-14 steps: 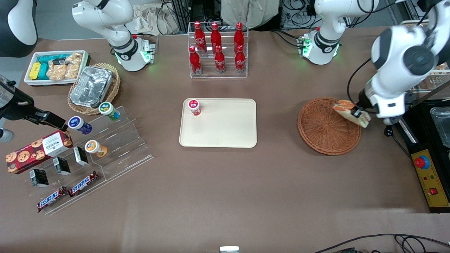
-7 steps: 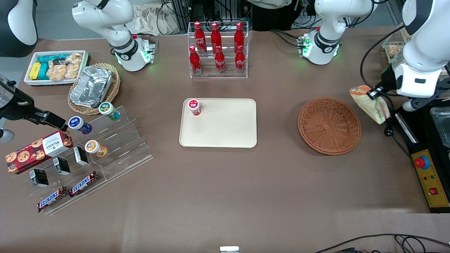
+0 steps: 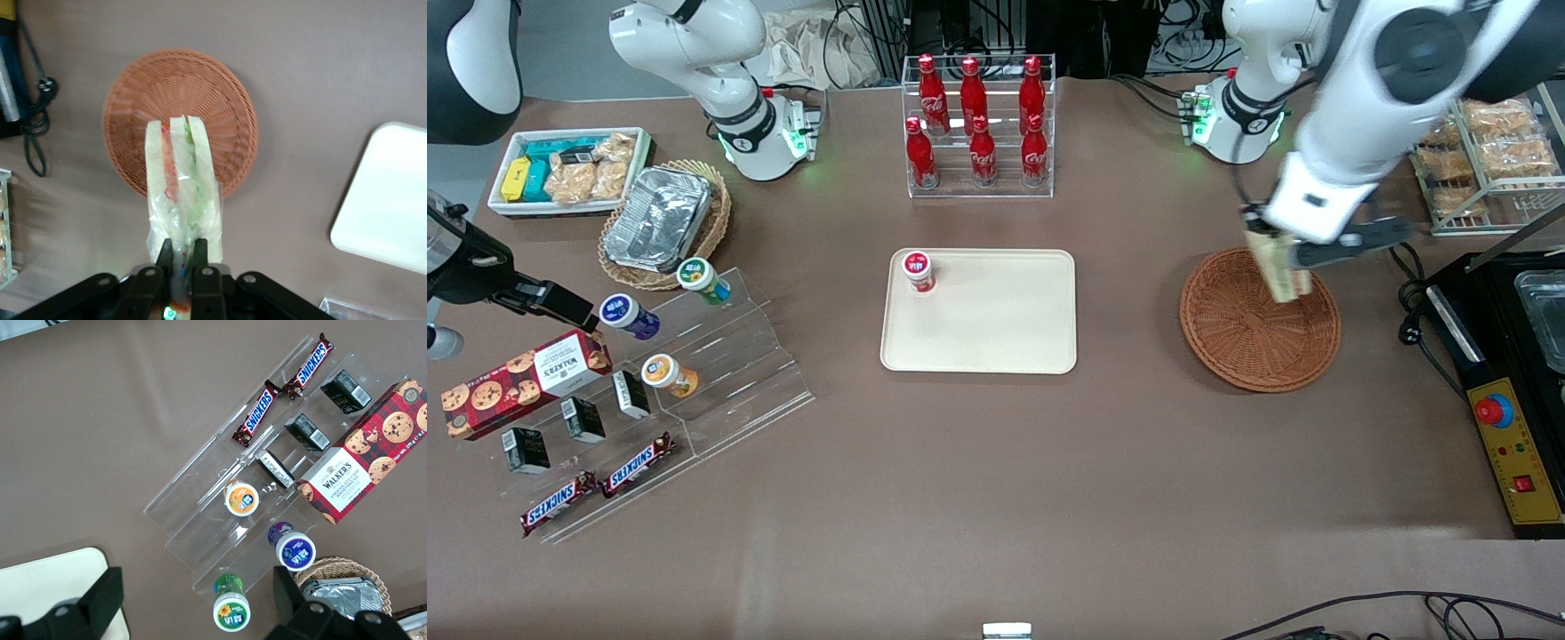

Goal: Place sandwich from basket to tray
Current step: 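Carry the sandwich over the cream tray and lower it onto it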

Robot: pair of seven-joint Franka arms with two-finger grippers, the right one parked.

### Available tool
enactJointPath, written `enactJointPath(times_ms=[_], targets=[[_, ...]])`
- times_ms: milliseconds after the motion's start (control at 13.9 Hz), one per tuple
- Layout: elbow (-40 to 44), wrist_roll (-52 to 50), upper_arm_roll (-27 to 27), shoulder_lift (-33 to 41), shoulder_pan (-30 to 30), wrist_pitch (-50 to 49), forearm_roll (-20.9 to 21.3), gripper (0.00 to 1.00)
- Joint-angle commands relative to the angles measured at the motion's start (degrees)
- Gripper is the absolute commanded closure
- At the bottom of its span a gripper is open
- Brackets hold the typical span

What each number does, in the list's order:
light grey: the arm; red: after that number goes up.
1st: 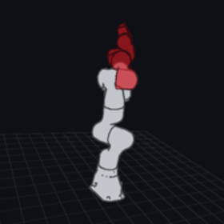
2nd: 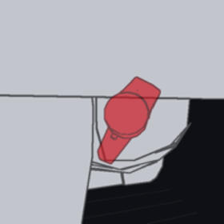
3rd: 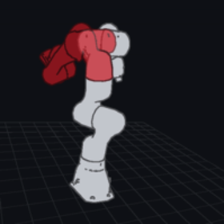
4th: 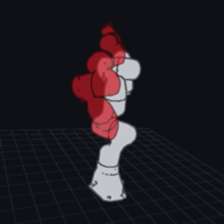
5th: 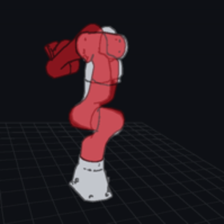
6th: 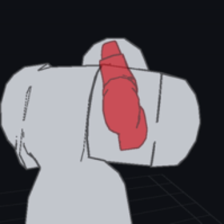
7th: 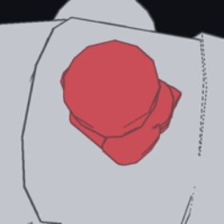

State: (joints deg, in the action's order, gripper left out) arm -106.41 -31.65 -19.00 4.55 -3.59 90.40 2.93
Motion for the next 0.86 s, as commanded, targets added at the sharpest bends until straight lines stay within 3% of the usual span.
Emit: enactJointPath(times_ms=[0,504,792], targets=[[0.42,1.15,-3.23,-4.36,-2.63,3.01,0.32,1.0],[0.51,-0.07,-3.23,-16.85,-12.66,21.64,0.85,1.0],[-0.2,-7.8,-2.97,-21.94,-18.01,30.7,1.72,1.0]])
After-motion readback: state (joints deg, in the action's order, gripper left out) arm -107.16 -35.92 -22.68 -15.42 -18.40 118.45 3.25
